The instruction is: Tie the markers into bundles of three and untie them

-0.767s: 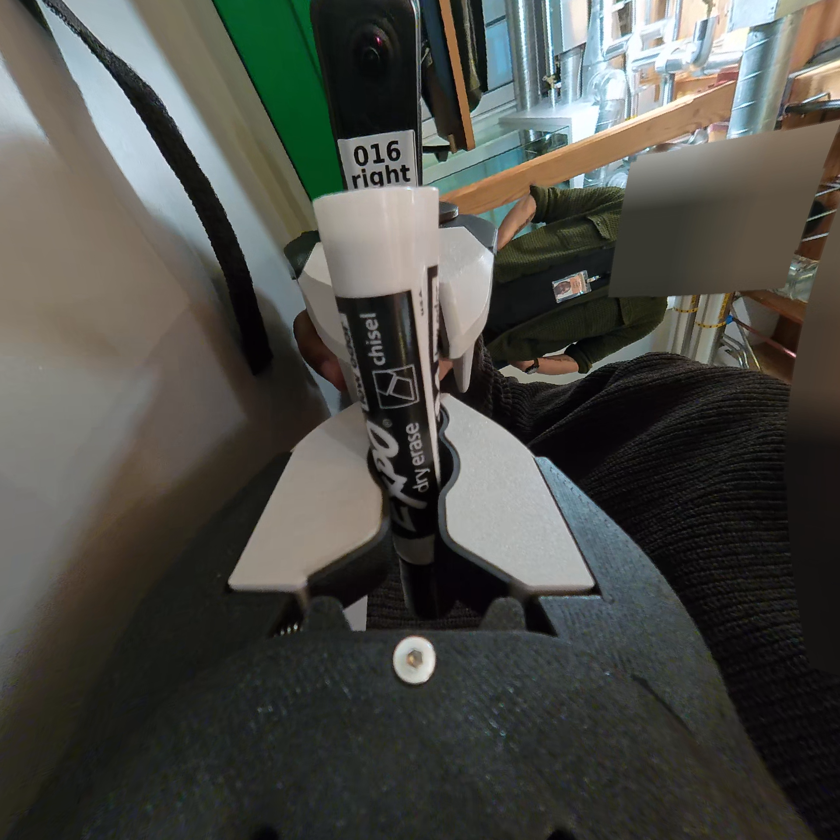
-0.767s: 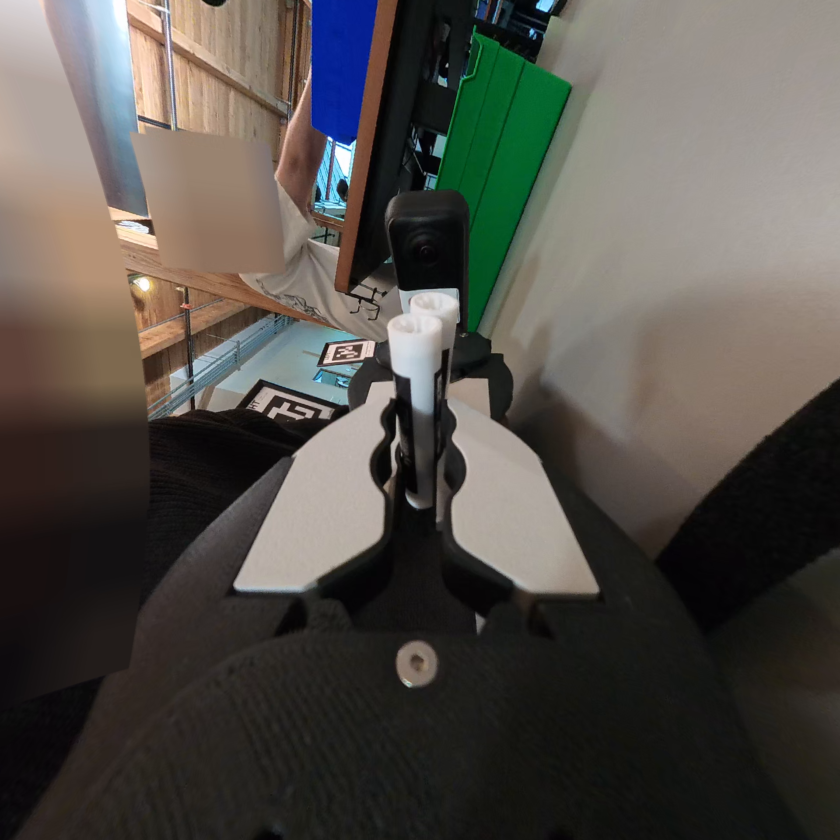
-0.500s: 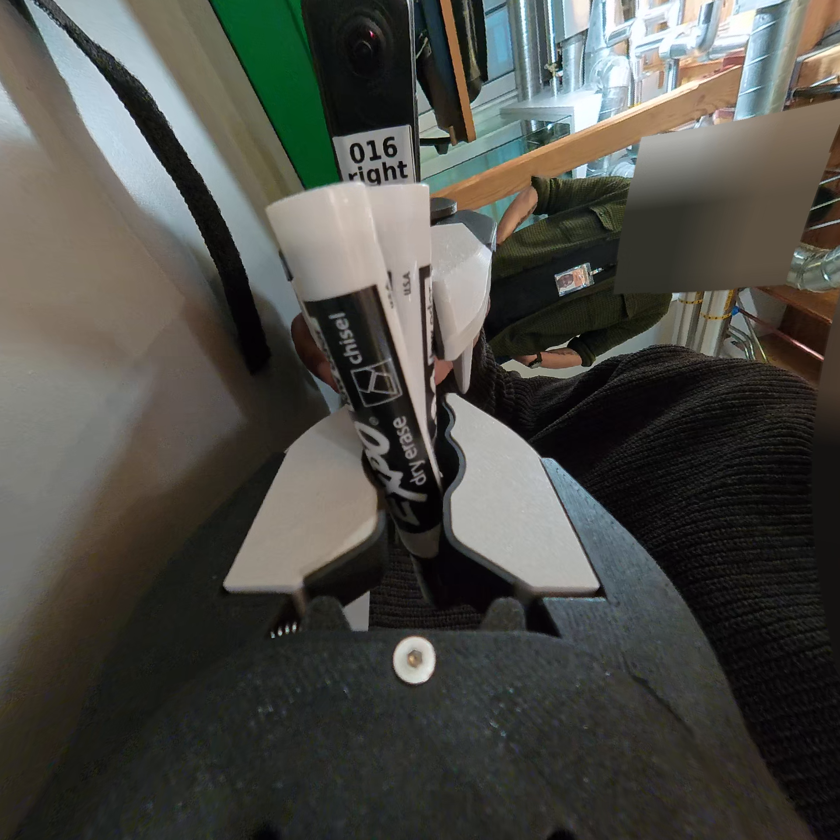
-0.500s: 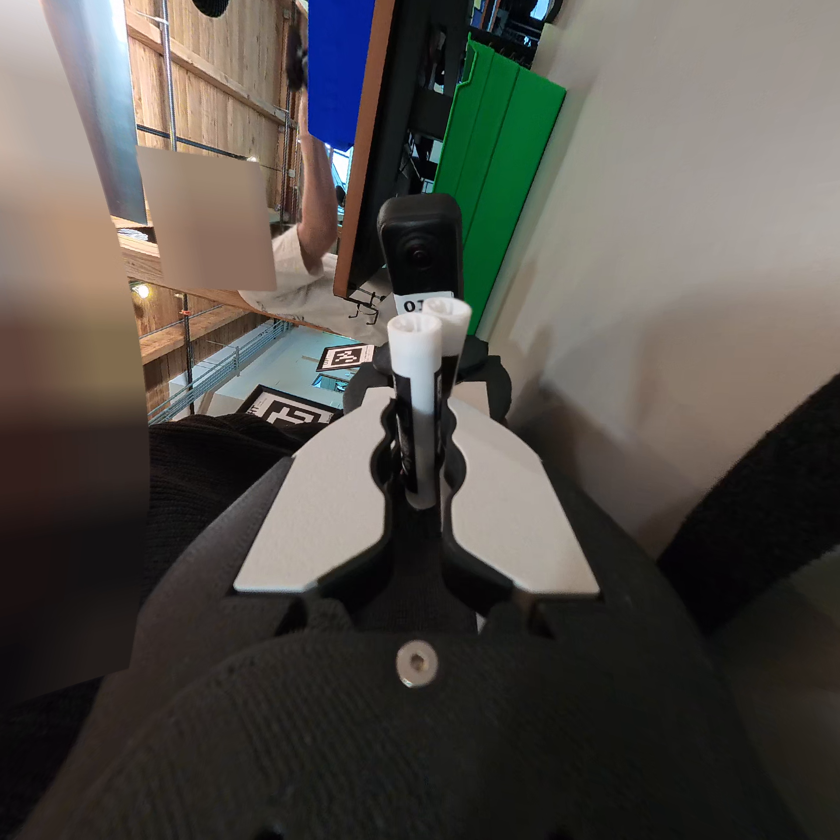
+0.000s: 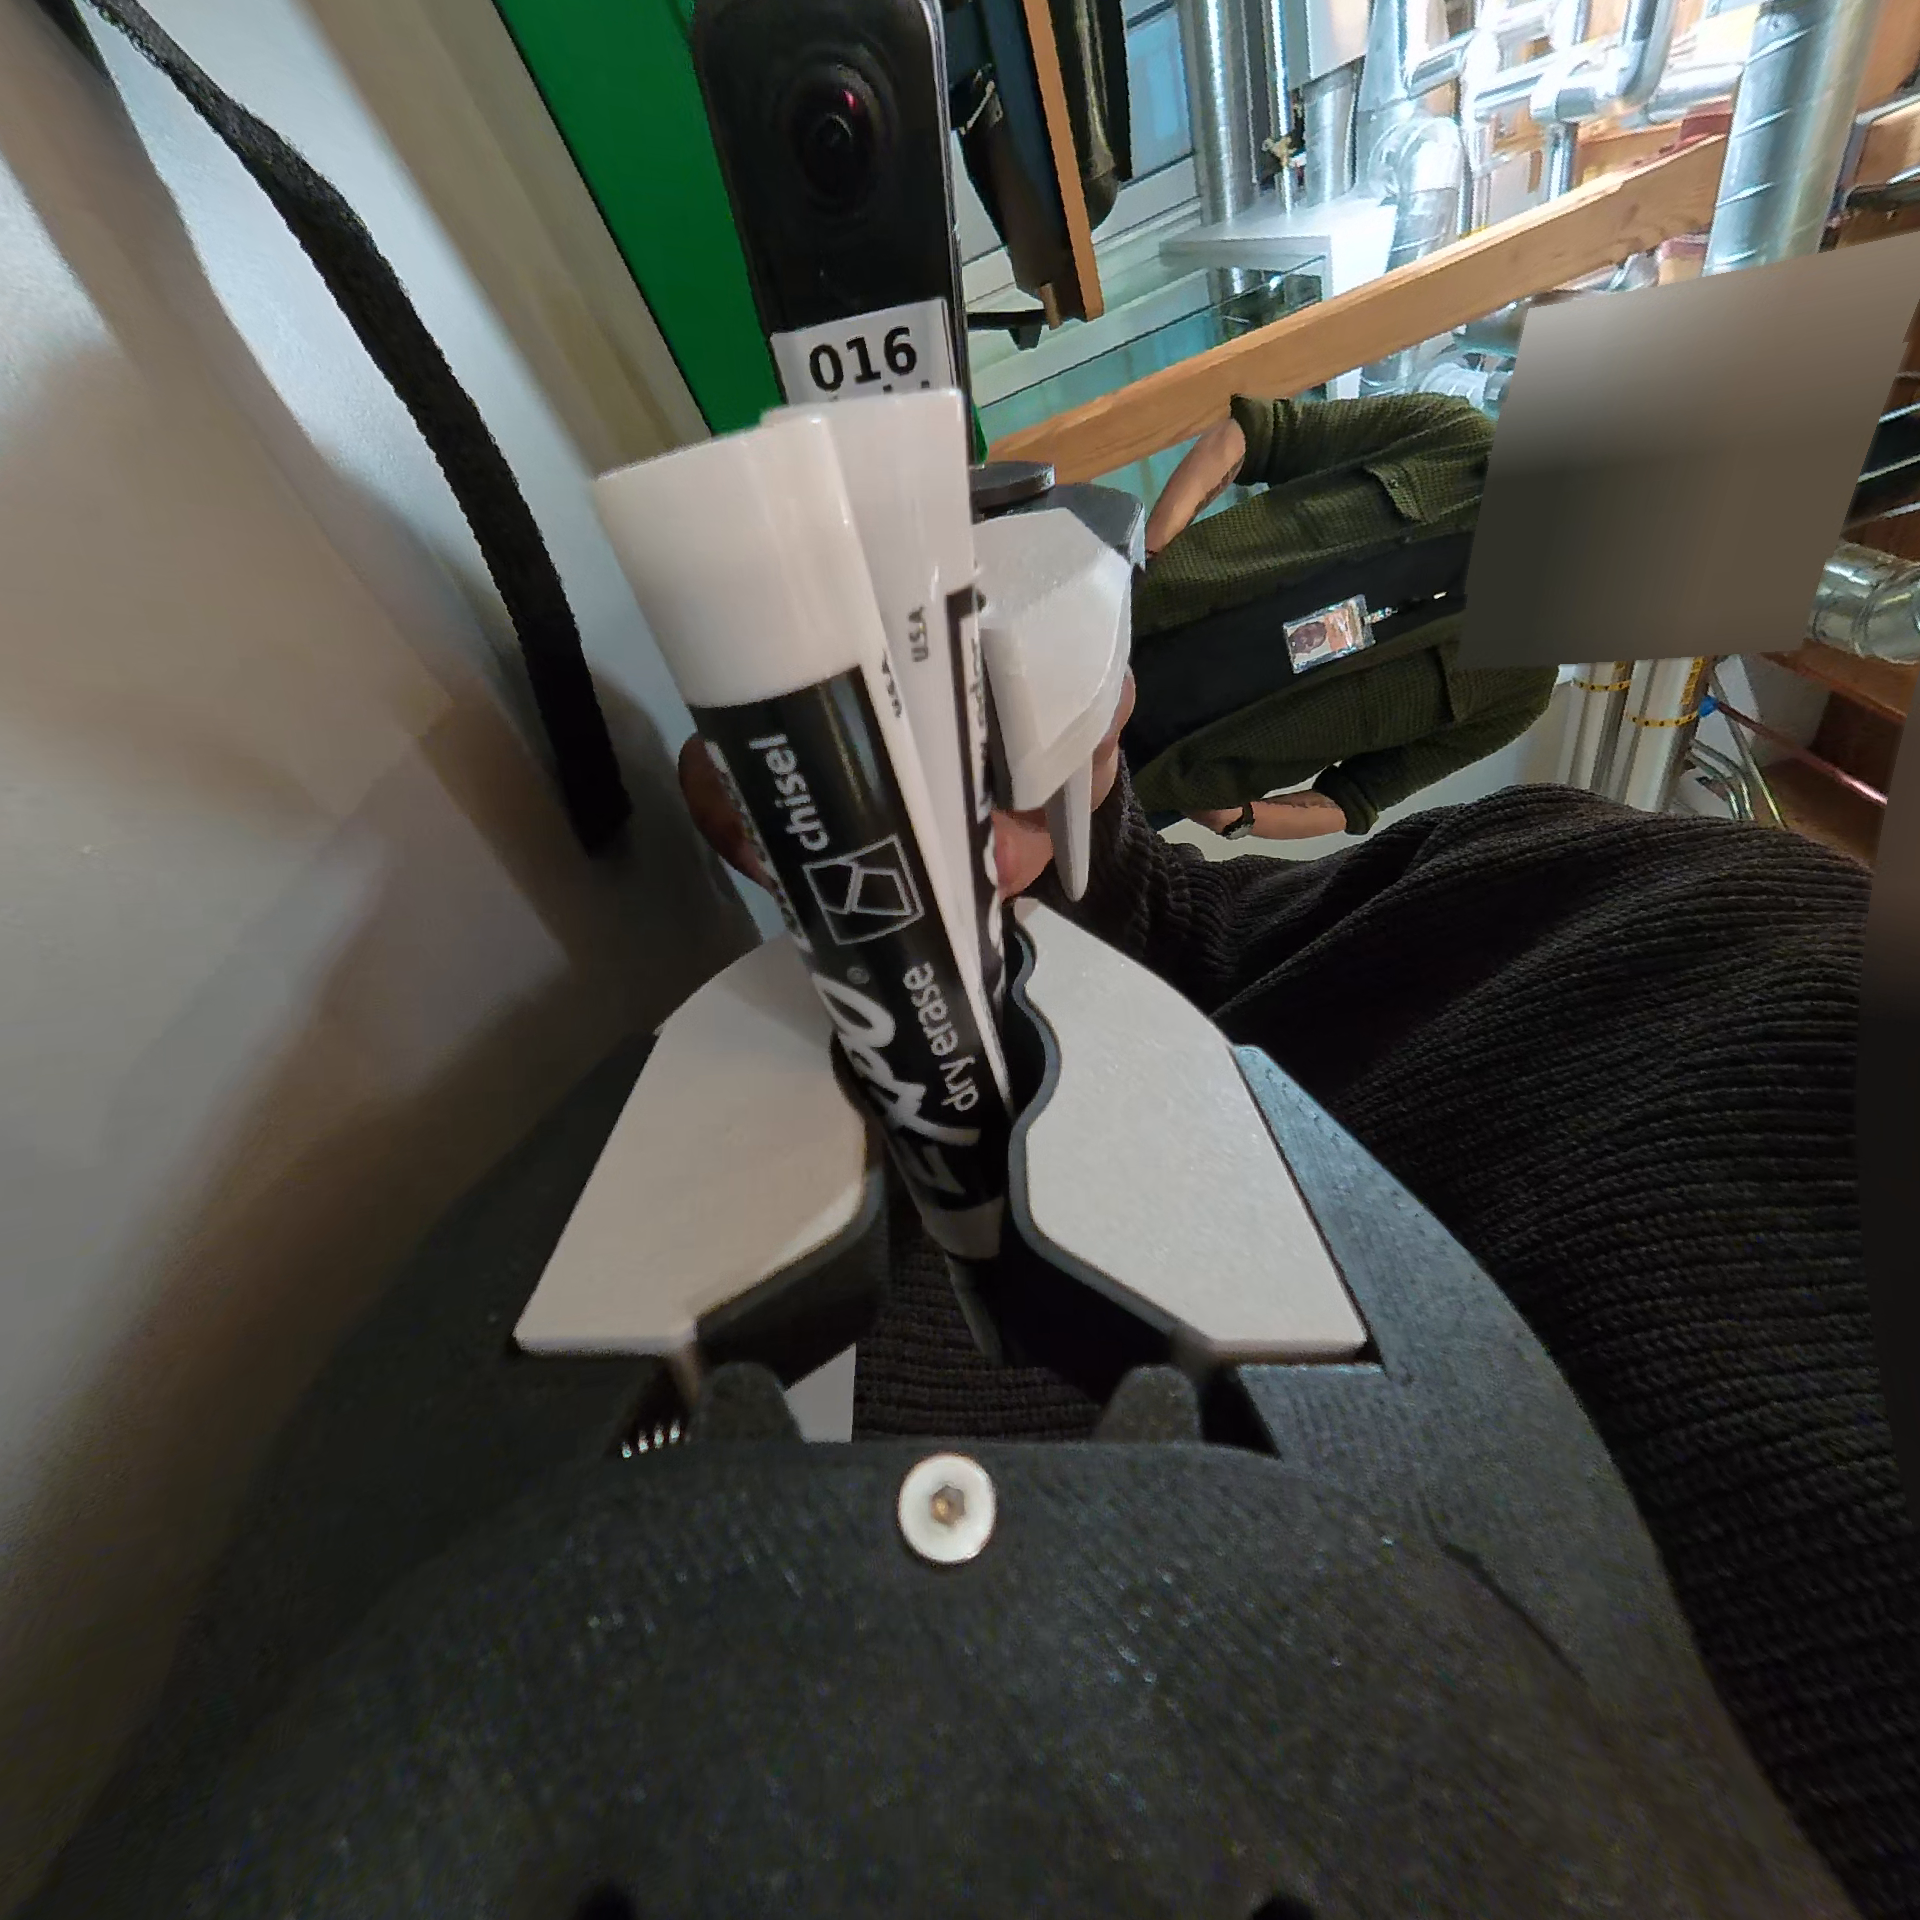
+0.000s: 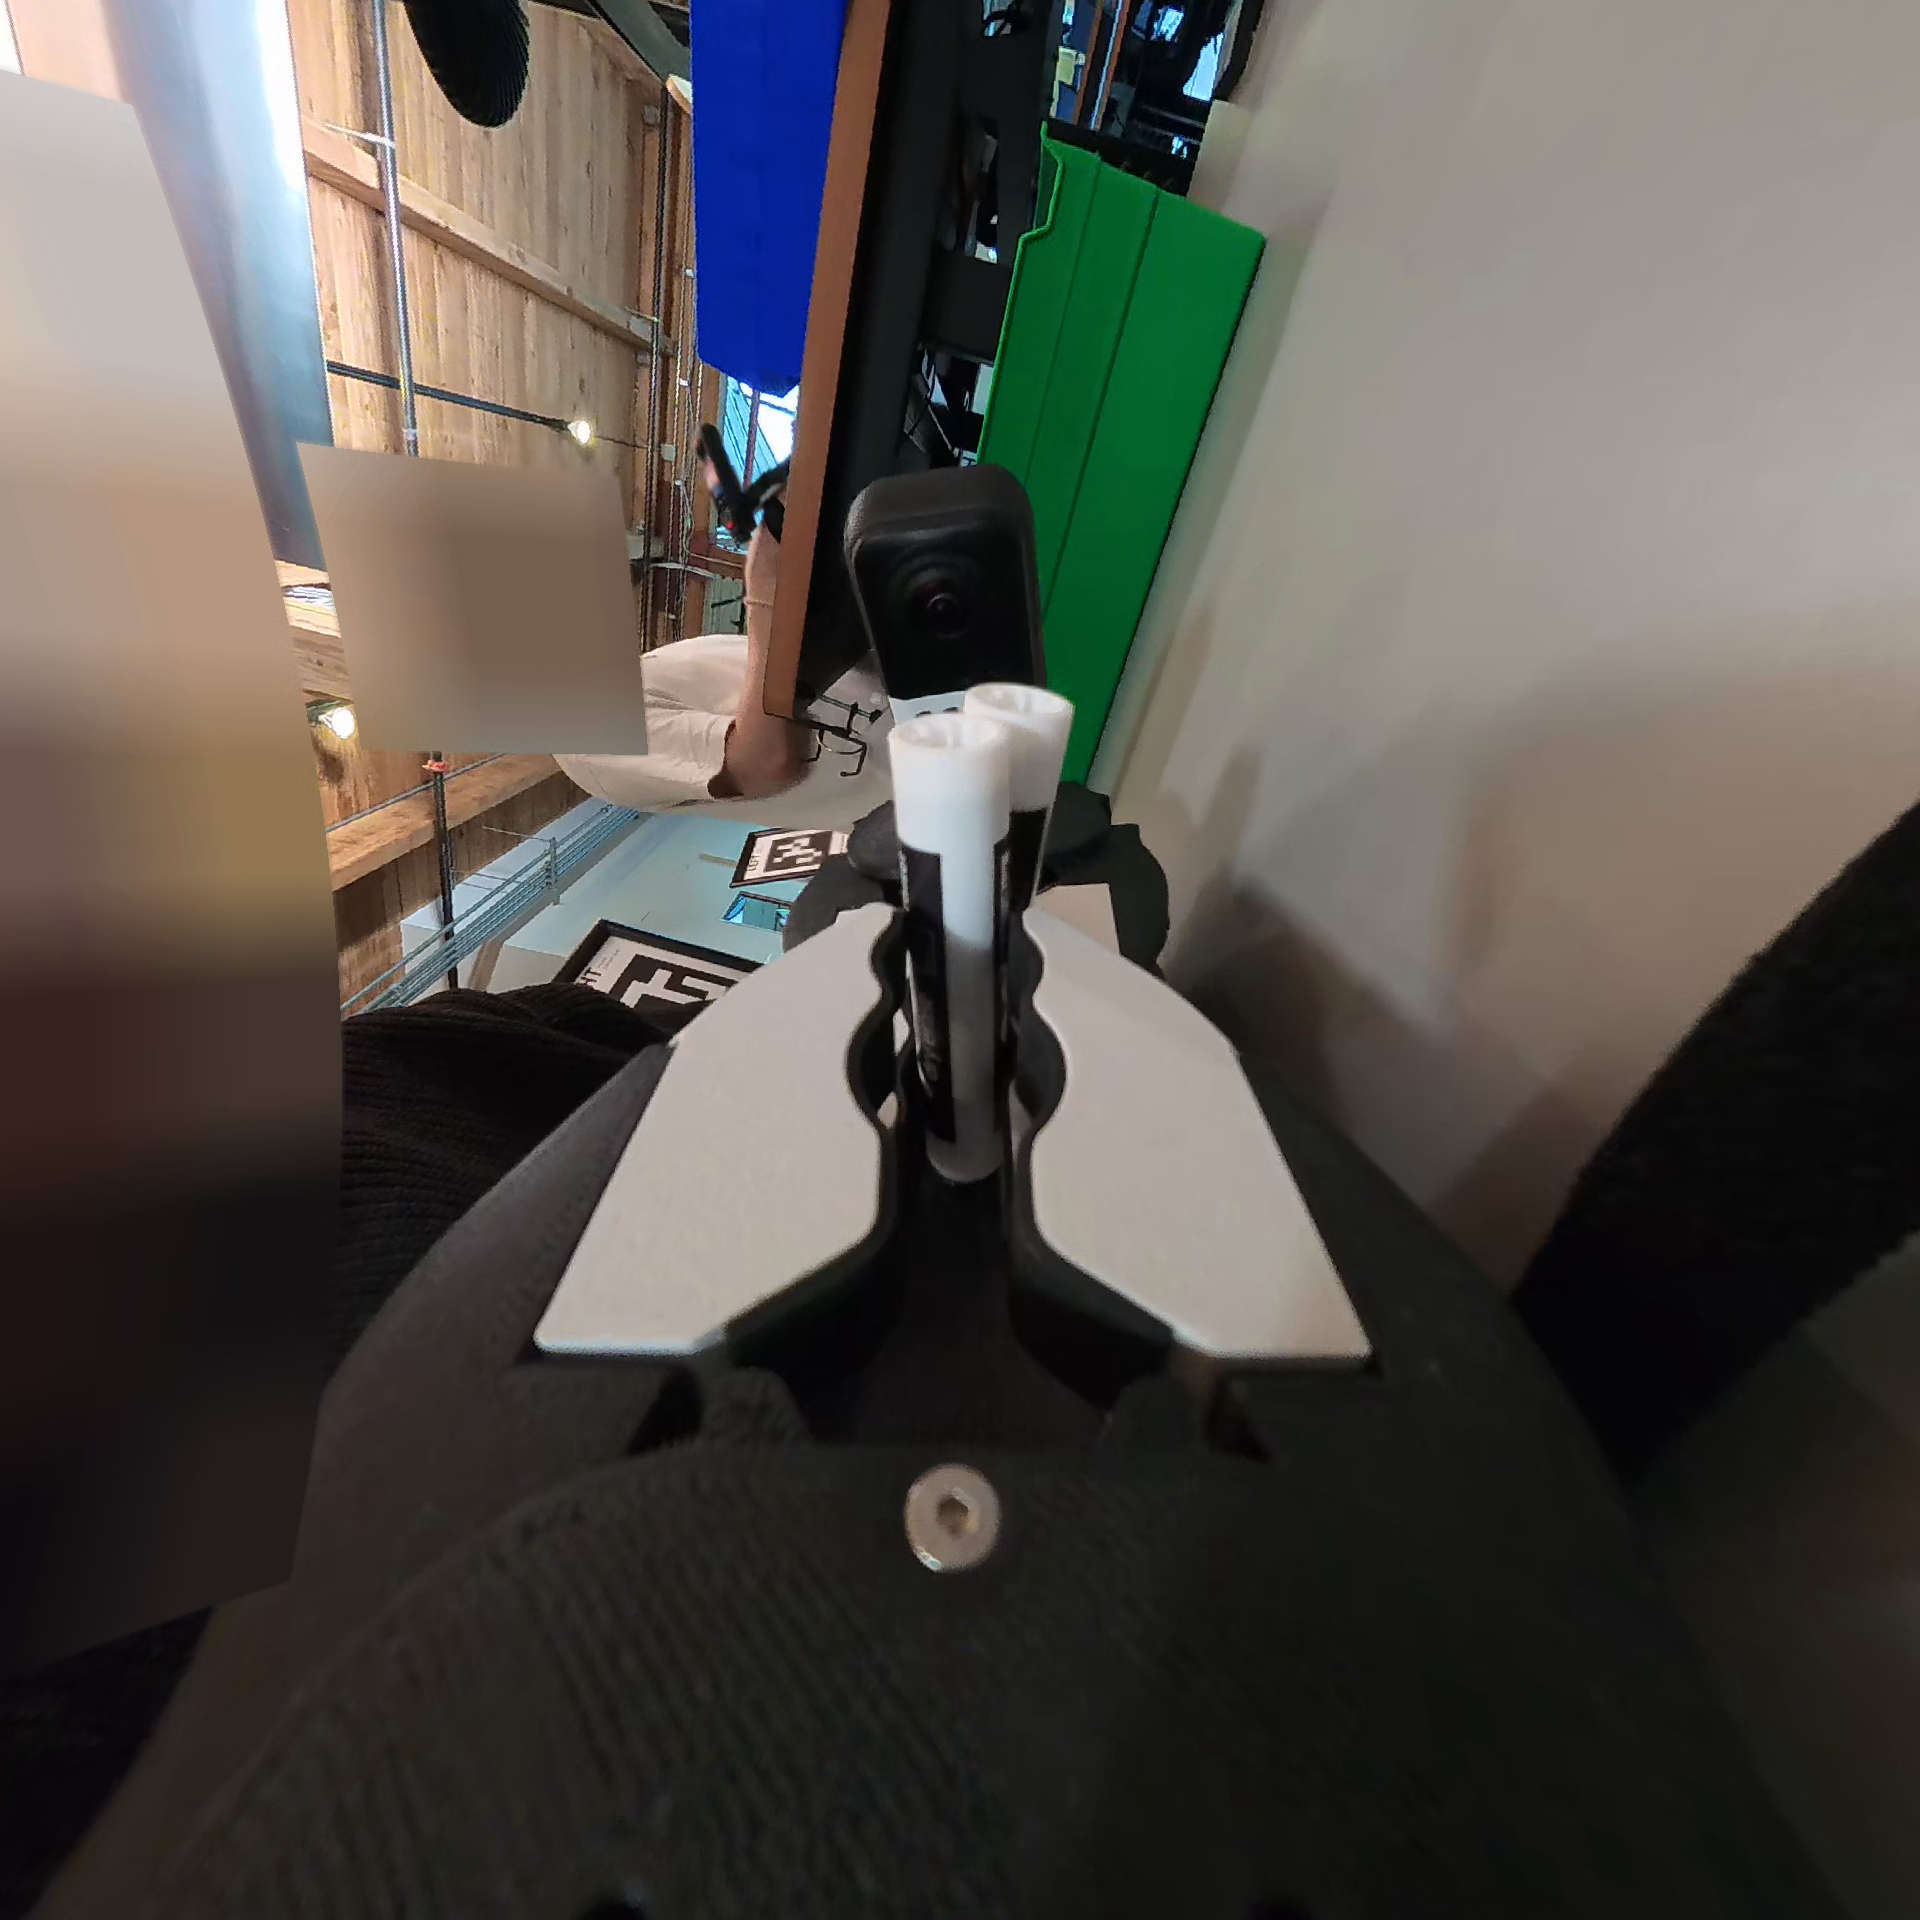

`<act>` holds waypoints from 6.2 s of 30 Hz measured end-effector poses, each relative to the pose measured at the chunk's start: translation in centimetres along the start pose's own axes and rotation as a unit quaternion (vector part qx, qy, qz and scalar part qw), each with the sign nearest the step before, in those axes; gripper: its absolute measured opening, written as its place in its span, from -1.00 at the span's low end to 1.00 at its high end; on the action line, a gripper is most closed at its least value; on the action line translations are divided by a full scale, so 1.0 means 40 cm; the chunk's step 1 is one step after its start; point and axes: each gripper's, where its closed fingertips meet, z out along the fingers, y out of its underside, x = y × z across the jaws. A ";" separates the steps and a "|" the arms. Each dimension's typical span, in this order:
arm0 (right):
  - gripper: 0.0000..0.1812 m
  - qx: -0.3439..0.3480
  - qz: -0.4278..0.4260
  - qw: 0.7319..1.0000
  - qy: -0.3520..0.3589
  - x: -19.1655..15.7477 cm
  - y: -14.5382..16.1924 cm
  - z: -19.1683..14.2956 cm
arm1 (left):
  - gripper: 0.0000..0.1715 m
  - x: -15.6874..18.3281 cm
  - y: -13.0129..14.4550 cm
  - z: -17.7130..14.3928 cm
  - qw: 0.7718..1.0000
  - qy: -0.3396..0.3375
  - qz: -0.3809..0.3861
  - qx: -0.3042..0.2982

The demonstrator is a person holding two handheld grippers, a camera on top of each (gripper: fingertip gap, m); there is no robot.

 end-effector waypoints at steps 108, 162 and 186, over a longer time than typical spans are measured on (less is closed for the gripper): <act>-0.63 -0.005 -0.027 0.999 0.018 0.017 -0.018 -0.031 | -0.83 -0.018 0.055 0.016 0.997 -0.010 -0.040 -0.071; -0.28 0.057 -0.130 0.982 0.128 0.034 -0.060 -0.006 | -0.84 -0.097 -0.077 -0.058 0.979 -0.173 0.027 0.101; -0.65 -0.001 -0.228 0.955 0.189 0.020 -0.044 0.087 | -0.76 -0.138 -0.106 -0.129 0.838 -0.465 0.267 0.097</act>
